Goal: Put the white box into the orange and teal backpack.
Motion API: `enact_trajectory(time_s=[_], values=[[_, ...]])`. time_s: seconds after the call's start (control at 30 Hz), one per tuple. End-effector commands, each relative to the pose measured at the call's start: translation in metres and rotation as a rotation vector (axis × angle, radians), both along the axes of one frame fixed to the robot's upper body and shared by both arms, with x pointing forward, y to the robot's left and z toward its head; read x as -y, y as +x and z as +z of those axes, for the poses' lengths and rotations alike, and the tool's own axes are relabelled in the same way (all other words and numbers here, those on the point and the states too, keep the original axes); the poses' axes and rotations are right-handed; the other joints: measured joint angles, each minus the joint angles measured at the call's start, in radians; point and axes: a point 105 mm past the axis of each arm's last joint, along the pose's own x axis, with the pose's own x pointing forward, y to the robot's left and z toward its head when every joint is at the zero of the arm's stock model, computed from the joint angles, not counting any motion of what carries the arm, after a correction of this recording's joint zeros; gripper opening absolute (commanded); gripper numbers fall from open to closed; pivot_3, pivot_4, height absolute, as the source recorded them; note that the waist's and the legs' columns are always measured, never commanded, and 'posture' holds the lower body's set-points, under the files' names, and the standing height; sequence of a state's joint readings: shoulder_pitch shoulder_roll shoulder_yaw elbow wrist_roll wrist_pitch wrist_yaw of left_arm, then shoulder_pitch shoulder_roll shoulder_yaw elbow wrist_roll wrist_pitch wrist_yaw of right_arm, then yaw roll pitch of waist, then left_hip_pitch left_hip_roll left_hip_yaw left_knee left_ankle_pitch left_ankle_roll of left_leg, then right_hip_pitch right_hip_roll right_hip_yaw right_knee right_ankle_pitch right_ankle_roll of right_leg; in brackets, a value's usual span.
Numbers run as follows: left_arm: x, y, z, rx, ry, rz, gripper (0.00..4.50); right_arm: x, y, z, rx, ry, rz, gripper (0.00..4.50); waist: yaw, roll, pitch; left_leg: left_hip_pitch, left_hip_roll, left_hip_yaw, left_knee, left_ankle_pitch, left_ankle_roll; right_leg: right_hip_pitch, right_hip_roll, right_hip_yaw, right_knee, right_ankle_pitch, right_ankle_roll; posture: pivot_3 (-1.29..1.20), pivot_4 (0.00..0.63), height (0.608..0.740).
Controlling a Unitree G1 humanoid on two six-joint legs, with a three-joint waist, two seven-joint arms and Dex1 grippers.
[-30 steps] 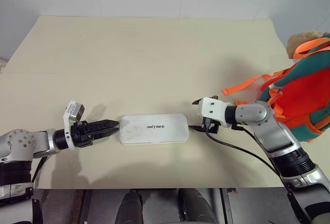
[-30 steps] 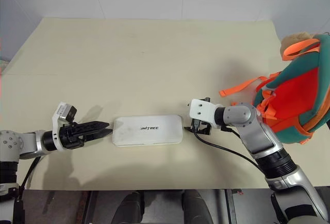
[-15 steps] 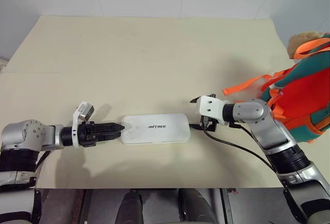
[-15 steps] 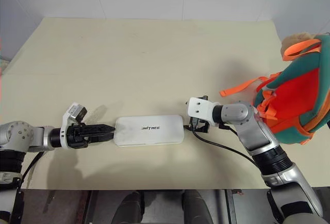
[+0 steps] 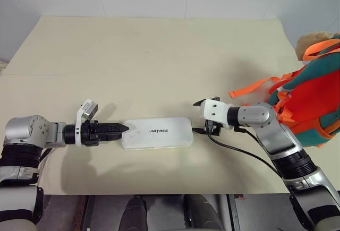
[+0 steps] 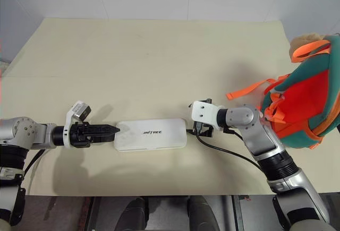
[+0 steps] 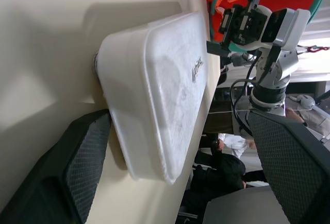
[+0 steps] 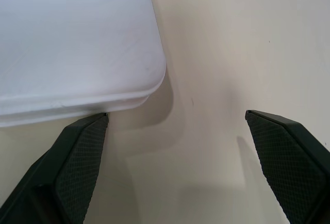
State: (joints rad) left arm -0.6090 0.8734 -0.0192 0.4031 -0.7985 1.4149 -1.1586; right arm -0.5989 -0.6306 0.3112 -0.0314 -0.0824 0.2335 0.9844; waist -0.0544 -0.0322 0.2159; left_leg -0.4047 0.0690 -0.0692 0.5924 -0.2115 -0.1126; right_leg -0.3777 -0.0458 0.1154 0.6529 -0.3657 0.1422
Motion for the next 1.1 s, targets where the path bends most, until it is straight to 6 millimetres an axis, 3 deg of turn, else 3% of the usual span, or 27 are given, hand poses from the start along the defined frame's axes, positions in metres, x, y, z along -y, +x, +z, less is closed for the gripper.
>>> enact_trajectory(time_s=[0.03,0.2,0.23,0.3,0.53,0.6,0.9,1.1], values=[[0.005,0.001,0.009,0.035,-0.029,-0.031,4.47,-0.004,-0.001,0.008,0.035,0.009,0.027,4.50,0.000,0.000,0.000,0.000,0.000,0.000,0.000,0.000,0.000,0.000,0.000,0.000,0.000,0.000,0.000,0.00,0.150,0.740],[0.009,0.003,0.012,0.091,-0.044,-0.047,4.47,-0.004,0.000,0.009,0.037,0.010,0.026,4.50,0.000,0.000,0.000,0.000,0.000,0.000,0.000,0.000,0.000,0.000,0.000,0.000,0.000,0.000,0.000,0.00,0.150,0.740],[0.009,0.005,0.014,0.104,-0.059,-0.040,4.29,-0.003,0.000,0.010,0.038,0.010,0.024,4.50,0.000,0.000,0.000,0.000,0.000,0.000,0.000,0.000,0.000,0.000,0.000,0.000,0.000,0.000,0.000,0.00,0.150,0.740],[0.009,0.008,0.020,0.133,-0.102,-0.029,3.86,-0.002,0.001,0.010,0.040,0.009,0.022,4.50,0.001,0.000,0.000,0.000,0.000,0.000,0.000,0.000,0.000,0.000,0.000,0.000,0.000,0.000,0.000,0.00,0.150,0.740],[0.014,0.008,0.017,0.127,-0.097,-0.047,1.62,-0.001,0.002,0.011,0.044,0.007,0.016,4.50,0.000,0.000,0.000,0.000,0.000,0.000,0.000,0.000,0.000,0.000,0.000,0.000,0.000,0.000,0.000,0.00,0.150,0.740],[0.015,0.009,0.016,0.128,-0.098,-0.045,1.33,-0.001,0.002,0.011,0.044,0.007,0.016,4.50,0.001,0.000,0.000,0.000,0.000,0.000,0.000,0.000,0.000,0.000,0.000,0.000,0.000,0.000,0.000,0.00,0.150,0.740],[0.019,0.015,0.029,0.194,-0.172,-0.017,1.28,-0.003,0.001,0.014,0.062,0.030,0.009,4.50,0.001,0.000,0.000,0.000,0.000,0.000,0.000,0.000,0.000,0.000,0.000,0.000,0.000,0.000,0.000,0.00,0.150,0.740],[0.017,0.014,0.054,0.267,-0.325,0.060,1.28,0.015,0.005,0.037,0.104,0.174,-0.136,4.50,0.002,0.000,0.000,0.000,0.000,0.000,0.000,0.000,0.000,0.000,0.000,0.000,0.000,0.000,0.000,0.00,0.150,0.740]])
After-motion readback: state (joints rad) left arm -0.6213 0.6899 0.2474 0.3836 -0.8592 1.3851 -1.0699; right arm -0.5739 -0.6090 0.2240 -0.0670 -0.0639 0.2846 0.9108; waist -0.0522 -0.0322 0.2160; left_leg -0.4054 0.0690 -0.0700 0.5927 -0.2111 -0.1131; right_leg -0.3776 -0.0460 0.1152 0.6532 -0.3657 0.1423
